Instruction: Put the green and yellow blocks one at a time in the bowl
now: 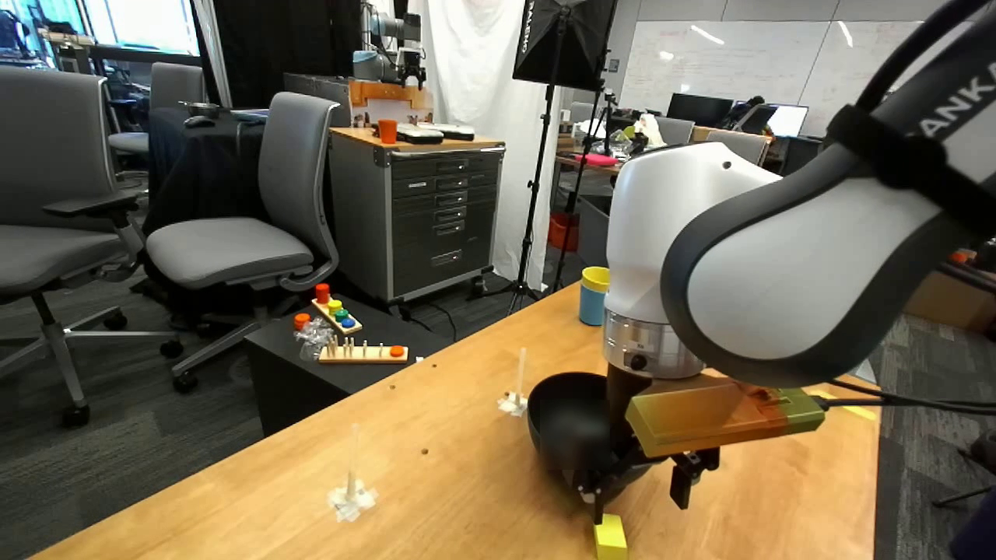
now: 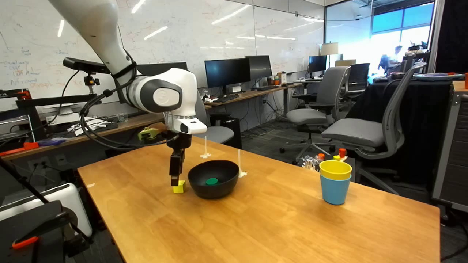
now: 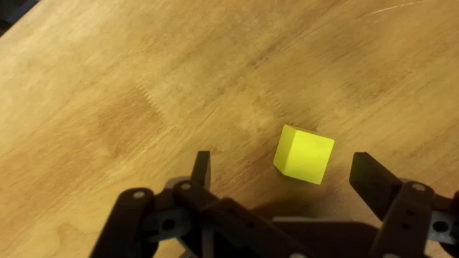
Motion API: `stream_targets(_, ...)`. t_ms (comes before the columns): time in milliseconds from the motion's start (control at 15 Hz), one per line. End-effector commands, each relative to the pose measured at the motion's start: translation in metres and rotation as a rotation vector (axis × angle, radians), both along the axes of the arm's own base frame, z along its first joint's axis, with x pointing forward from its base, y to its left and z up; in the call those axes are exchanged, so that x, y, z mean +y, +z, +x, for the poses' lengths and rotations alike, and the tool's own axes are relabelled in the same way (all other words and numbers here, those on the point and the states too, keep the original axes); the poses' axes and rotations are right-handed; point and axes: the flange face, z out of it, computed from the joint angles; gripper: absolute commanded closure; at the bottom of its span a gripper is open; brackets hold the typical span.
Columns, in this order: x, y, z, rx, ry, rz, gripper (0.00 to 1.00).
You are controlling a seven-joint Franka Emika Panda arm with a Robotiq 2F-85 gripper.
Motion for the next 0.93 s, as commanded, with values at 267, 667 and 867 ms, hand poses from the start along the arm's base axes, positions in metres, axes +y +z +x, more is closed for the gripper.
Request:
stream_targets(267, 0.005, -0.02, 0.015, 0.018, 0.014, -0.013, 0.0)
stream_targets(667, 0.019, -0.022, 0.015, 0.027, 0.035, -0.008, 0.25)
stream_targets(867, 0.026, -0.021, 0.015, 0.022, 0.05, -0.005, 0.41)
